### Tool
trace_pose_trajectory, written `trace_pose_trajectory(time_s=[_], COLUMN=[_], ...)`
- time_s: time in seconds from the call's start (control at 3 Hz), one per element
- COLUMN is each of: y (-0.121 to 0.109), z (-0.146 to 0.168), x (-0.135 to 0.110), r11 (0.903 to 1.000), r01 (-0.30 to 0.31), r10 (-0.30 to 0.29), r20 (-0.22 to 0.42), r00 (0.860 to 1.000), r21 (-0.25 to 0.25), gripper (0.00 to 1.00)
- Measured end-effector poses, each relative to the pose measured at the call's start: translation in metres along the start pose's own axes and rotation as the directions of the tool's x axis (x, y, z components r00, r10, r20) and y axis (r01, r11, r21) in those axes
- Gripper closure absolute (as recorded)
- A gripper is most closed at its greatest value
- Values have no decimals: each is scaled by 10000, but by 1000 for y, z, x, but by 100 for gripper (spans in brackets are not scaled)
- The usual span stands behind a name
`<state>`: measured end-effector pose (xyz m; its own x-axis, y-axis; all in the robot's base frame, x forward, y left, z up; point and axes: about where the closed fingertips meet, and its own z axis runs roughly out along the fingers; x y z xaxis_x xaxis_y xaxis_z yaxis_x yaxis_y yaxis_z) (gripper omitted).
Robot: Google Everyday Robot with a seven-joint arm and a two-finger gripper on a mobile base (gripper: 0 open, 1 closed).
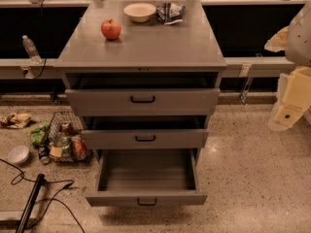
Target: Place apple into bottom drawer
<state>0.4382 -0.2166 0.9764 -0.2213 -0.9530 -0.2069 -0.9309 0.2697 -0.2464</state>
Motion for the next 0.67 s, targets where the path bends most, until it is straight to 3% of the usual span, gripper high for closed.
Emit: trace_pose_trajectory(time_s=[0.33,0.67], y=[0,-10], z=[0,4], x=[0,-10], r11=[10000,9998], r01=[0,-207], r10=[0,206], r20=[1,716], r00=[10000,9972], r21=[2,4], gripper=[0,0])
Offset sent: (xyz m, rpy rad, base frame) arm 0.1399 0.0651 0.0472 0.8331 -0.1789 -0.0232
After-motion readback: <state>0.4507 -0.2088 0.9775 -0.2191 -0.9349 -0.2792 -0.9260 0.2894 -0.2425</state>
